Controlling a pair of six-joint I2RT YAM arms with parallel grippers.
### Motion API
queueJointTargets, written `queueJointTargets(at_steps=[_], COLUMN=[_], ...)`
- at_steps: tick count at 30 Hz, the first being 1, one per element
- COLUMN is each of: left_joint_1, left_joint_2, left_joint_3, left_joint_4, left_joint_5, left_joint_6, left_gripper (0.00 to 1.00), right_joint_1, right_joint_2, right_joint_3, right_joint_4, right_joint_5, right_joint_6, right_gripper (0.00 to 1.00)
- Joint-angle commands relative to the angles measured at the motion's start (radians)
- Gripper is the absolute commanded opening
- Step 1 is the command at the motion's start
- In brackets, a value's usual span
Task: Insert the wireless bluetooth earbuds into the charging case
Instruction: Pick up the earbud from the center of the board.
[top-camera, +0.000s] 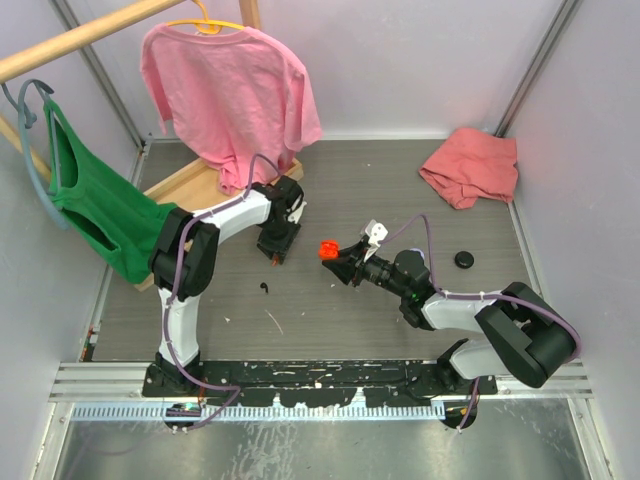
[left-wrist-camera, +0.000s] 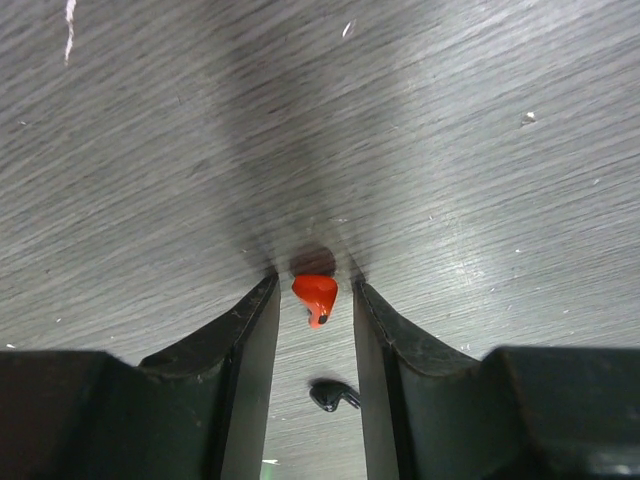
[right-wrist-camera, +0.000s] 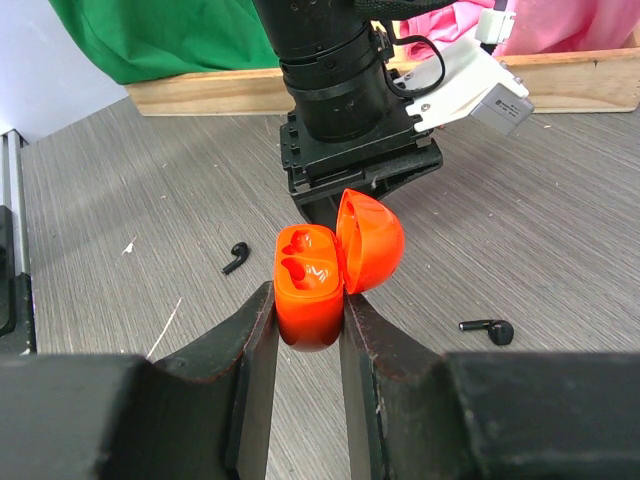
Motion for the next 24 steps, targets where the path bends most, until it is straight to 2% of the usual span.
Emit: queueJointTargets(at_steps=[1, 16, 24], left_joint_1=[0.006, 0.006, 0.006], left_joint_2=[-0.001, 0.046, 0.029], left_joint_3=[0.022, 0.061, 0.032], left_joint_4=[-0.033, -0.005, -0.018], left_joint_5=[-0.003, 0.015, 0.025], left_joint_6=[0.014, 0.031, 0.022], left_gripper=[0.36, 0.33, 0.21], right_joint_1=[0.004, 0.003, 0.004], right_joint_2=[-0.006, 0.000, 0.003], right_joint_3=[0.036, 0.040, 0.041], right_joint_4=[0.044, 0.043, 0.043], right_joint_5=[-0.008, -0.012, -0.014], right_joint_6=[0.006, 0.007, 0.008], right_gripper=[0.01, 0.01, 0.01])
